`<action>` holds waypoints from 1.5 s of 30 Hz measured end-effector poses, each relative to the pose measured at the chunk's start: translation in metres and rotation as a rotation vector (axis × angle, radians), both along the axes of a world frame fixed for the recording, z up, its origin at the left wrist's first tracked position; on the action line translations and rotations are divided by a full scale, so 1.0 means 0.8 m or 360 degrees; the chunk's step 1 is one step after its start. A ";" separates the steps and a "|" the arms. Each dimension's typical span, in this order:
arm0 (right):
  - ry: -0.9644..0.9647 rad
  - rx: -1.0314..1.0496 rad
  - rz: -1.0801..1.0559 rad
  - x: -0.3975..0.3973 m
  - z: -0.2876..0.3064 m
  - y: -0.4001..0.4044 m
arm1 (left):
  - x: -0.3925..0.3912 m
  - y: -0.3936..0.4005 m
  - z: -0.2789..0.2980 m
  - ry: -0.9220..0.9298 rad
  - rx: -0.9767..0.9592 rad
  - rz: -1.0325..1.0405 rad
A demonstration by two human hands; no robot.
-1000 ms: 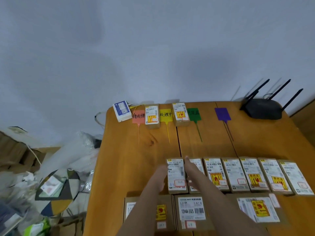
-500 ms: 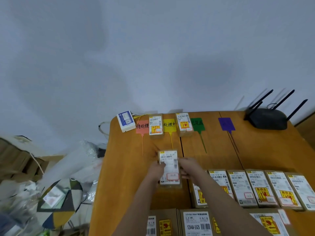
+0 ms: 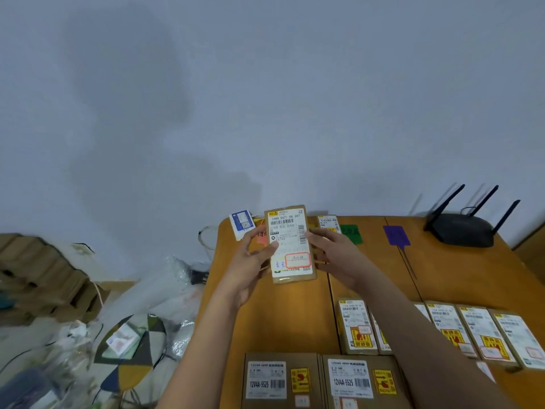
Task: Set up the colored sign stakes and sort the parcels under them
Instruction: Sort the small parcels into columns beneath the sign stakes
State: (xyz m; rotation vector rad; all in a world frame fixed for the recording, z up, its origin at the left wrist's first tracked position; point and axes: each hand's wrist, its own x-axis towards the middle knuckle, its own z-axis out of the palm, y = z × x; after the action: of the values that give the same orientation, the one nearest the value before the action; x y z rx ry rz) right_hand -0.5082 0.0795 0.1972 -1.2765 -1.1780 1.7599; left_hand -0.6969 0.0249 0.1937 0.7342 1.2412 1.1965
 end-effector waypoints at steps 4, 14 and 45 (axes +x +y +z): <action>0.0111 0.0041 0.0013 0.004 0.006 -0.022 | 0.001 -0.024 0.007 -0.0002 0.0073 0.0024; 0.0133 0.0038 -0.0070 0.007 -0.018 -0.048 | 0.017 -0.050 -0.013 -0.0042 0.0034 0.0078; -0.0520 -0.0608 0.0028 -0.042 -0.193 0.064 | 0.011 0.090 -0.197 0.0314 -0.0720 -0.0016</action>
State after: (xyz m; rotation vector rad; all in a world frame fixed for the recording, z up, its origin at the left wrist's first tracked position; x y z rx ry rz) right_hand -0.5419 0.1305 0.0425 -1.8389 -1.0533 1.8997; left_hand -0.6881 0.0969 0.0363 0.5262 1.6001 0.8027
